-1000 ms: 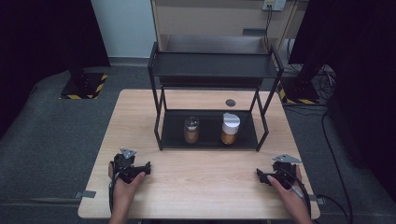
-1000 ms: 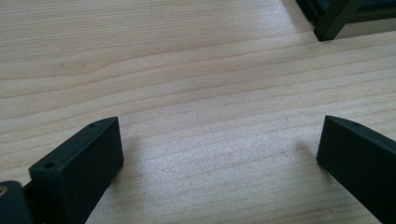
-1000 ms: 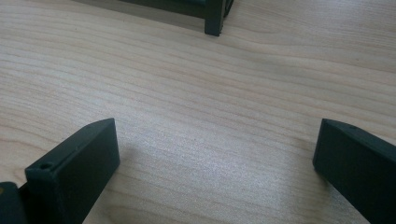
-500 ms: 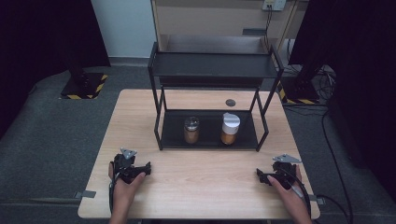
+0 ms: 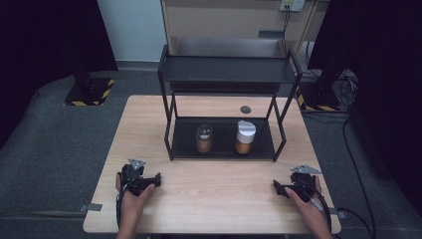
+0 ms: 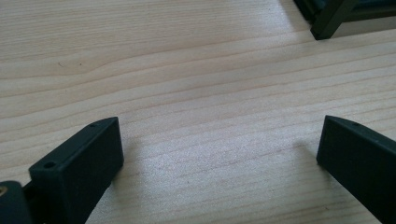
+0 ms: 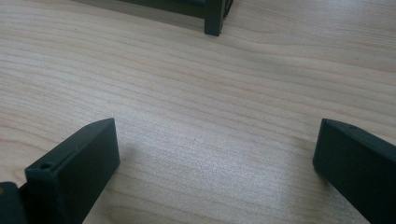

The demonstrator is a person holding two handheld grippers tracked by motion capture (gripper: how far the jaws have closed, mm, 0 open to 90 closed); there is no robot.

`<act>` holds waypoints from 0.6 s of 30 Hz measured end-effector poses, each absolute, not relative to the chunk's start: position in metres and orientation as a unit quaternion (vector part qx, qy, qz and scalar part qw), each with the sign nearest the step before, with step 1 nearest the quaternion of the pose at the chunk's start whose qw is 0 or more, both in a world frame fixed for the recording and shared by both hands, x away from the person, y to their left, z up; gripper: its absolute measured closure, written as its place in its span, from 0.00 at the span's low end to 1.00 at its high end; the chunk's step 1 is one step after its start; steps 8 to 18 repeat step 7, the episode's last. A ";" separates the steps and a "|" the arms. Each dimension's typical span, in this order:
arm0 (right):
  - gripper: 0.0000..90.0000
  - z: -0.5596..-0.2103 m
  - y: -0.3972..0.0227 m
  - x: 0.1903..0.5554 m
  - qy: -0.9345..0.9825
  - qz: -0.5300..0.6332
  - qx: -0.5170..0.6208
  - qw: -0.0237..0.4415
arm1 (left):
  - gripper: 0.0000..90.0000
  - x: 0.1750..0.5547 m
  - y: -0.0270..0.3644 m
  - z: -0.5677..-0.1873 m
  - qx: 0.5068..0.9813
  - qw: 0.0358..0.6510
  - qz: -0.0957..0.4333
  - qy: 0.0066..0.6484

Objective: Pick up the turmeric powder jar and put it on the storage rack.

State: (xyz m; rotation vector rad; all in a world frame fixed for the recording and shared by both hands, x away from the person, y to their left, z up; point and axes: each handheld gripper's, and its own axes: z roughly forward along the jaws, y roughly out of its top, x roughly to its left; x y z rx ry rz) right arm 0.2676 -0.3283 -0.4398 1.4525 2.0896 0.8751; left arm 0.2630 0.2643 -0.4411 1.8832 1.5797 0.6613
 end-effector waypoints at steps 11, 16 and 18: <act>0.02 -0.440 -0.328 0.268 0.757 0.317 0.526 0.223 | 0.00 0.263 0.264 -0.441 0.707 0.294 0.248 0.593; 0.02 -0.440 -0.328 0.268 0.757 0.317 0.526 0.223 | 0.00 0.263 0.264 -0.441 0.707 0.294 0.248 0.593; 0.02 -0.440 -0.328 0.268 0.757 0.317 0.526 0.223 | 0.00 0.263 0.264 -0.441 0.707 0.294 0.248 0.593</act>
